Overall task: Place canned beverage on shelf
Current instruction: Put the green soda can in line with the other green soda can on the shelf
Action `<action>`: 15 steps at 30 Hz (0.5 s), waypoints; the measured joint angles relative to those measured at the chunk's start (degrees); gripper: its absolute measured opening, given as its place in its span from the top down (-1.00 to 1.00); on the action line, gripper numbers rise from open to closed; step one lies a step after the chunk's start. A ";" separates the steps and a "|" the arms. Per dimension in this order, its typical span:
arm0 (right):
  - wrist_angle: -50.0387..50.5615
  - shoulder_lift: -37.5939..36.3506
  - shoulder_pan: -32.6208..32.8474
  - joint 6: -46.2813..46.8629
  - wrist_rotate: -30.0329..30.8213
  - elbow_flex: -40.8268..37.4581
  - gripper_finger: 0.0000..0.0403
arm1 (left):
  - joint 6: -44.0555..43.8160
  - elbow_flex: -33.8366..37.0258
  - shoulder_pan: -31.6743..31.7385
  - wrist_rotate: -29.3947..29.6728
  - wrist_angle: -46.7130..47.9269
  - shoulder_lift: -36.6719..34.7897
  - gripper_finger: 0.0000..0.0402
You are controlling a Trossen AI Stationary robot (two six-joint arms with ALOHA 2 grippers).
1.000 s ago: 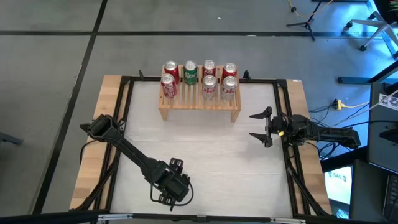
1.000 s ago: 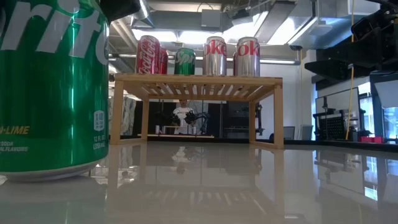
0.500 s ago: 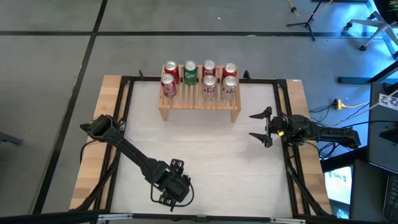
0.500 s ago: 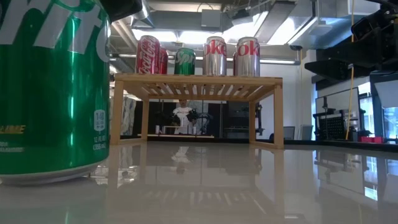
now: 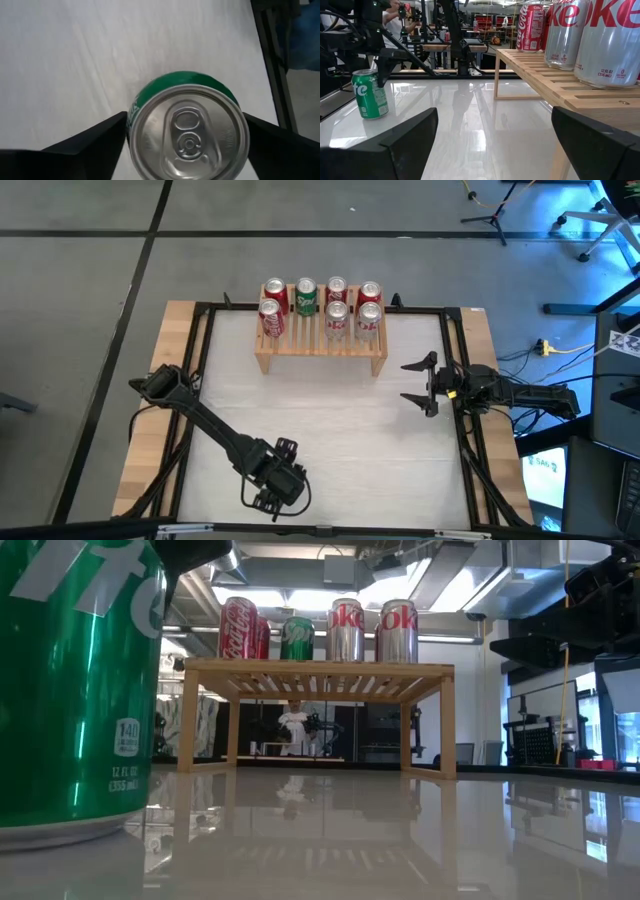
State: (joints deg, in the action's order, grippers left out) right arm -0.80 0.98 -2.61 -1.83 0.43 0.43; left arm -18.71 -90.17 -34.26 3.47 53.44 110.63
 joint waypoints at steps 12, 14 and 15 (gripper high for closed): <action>0.00 0.00 -0.02 0.00 0.01 0.00 -0.91 | -3.55 0.00 0.07 2.26 -0.38 0.00 -0.97; 0.00 0.00 -0.01 0.00 0.01 0.00 -0.91 | -4.90 0.00 0.06 2.78 -0.45 0.00 -0.97; 0.00 0.00 0.00 0.00 0.00 0.00 -0.91 | -5.83 0.00 0.04 3.06 -0.54 0.00 -0.98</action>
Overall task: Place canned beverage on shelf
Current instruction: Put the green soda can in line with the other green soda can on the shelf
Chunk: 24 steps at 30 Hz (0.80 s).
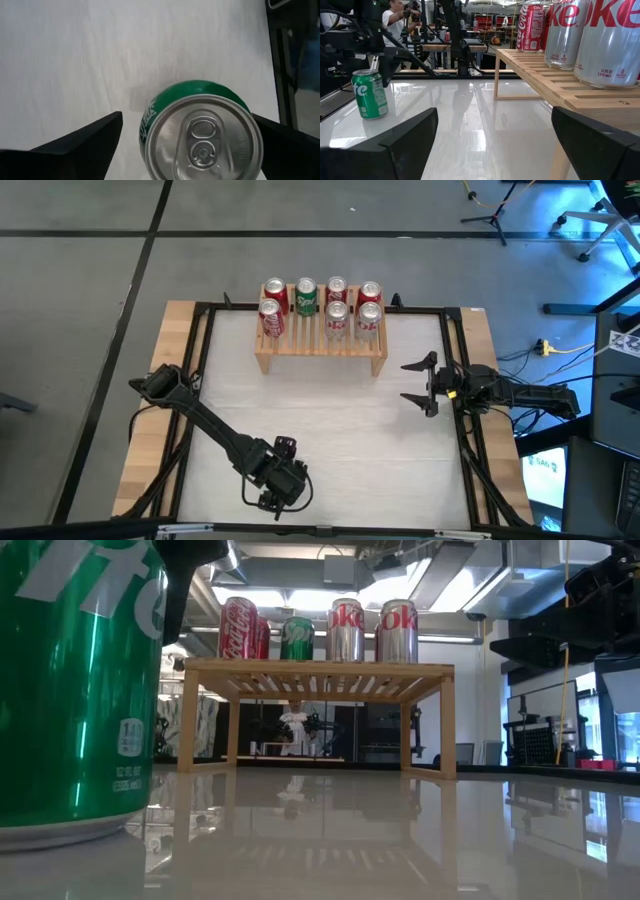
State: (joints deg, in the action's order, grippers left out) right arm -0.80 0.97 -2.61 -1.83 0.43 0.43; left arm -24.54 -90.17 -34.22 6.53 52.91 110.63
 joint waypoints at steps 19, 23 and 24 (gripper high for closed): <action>0.00 0.00 0.00 -0.02 0.02 0.00 -0.91 | -9.62 0.00 -0.09 -0.02 -1.71 0.00 -0.98; 0.00 0.00 0.00 0.00 0.00 0.00 -0.91 | -12.40 -0.94 -0.39 0.67 -1.12 0.00 -0.98; 0.00 0.00 -0.02 0.00 0.00 0.00 -0.91 | -13.64 -1.44 -0.39 1.10 -1.12 0.00 -0.98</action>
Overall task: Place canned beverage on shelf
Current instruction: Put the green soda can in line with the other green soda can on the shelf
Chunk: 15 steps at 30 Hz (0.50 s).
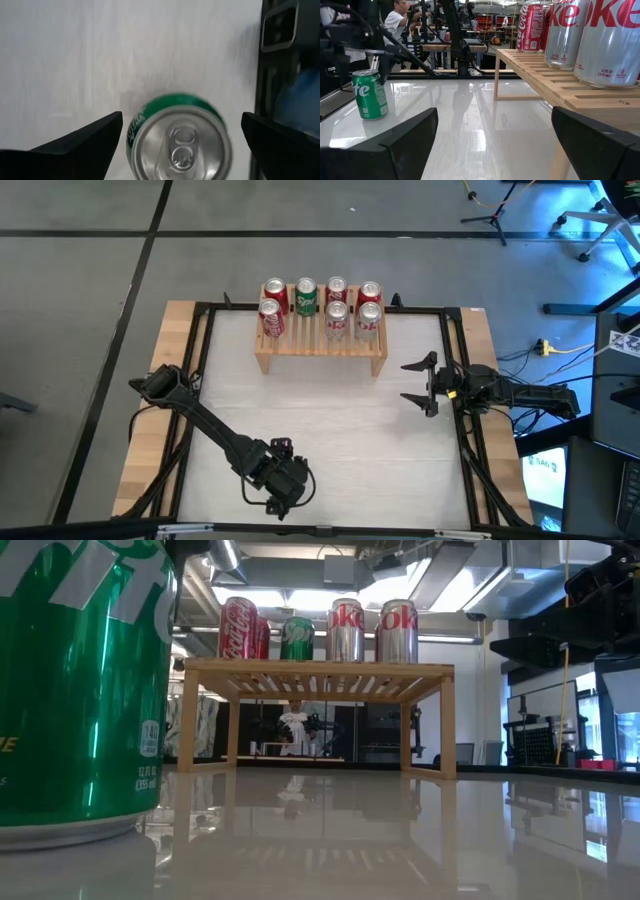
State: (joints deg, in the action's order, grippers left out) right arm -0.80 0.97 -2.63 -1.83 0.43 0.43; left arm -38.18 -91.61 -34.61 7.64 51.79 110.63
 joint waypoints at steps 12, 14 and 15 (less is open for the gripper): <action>0.00 0.00 0.02 0.00 0.02 0.00 -0.91 | -10.88 -1.77 0.01 1.71 1.46 -0.07 -0.98; 0.01 0.00 0.02 0.00 0.00 0.00 -0.91 | -11.95 -1.77 0.03 1.71 1.56 -0.07 -0.98; 0.01 0.00 0.01 0.00 0.01 -0.01 -0.91 | -12.09 -1.77 0.04 1.71 1.84 -0.07 -0.98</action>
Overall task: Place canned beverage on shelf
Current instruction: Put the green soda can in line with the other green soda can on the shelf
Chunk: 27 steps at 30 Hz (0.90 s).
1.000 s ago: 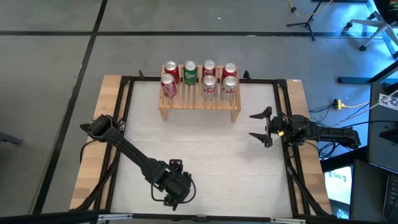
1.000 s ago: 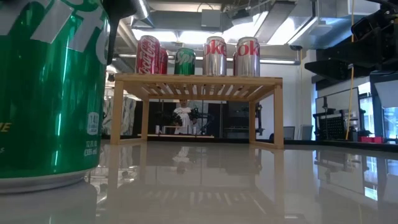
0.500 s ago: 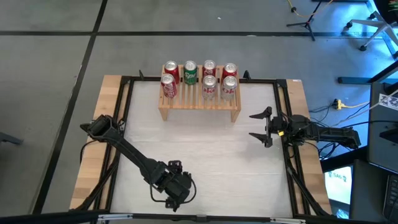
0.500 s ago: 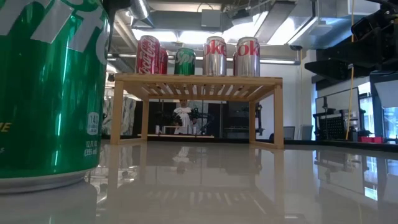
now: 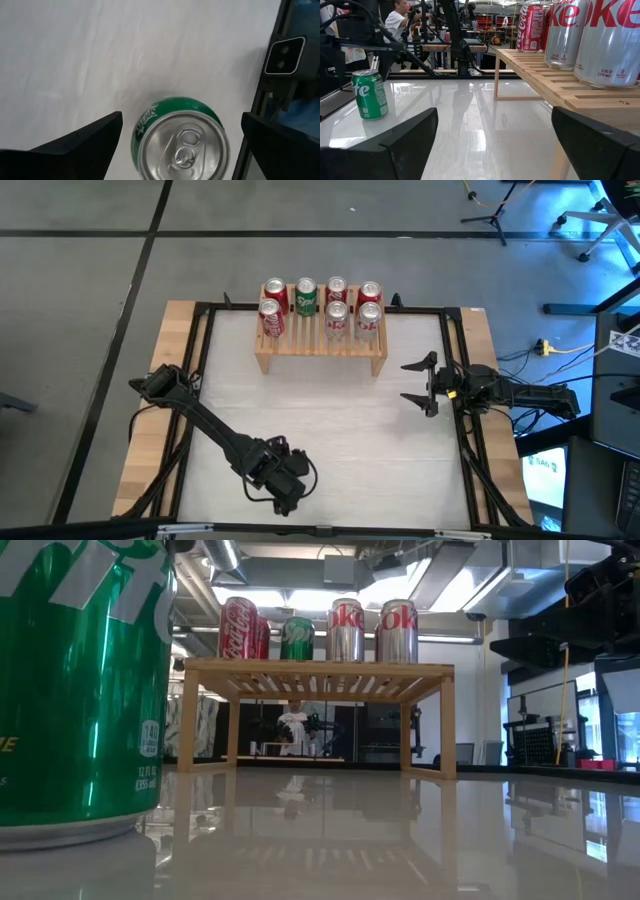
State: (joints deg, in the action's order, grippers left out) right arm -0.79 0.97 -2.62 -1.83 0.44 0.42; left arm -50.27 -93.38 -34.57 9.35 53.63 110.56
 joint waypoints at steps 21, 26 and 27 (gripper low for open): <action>0.00 0.00 0.00 -0.01 0.01 0.00 -0.91 | -0.80 0.00 0.00 -1.20 0.32 0.00 -0.98; 0.01 0.00 0.01 -0.02 -0.01 0.00 -0.91 | -0.82 -0.01 -0.02 -1.42 0.28 0.00 -0.97; 0.00 0.00 0.00 0.00 -0.01 0.00 -0.91 | -0.82 0.00 0.00 -1.52 0.28 0.00 -0.97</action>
State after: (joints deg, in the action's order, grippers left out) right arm -0.79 0.97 -2.62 -1.83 0.43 0.42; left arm -51.09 -93.38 -34.57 7.83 53.91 110.56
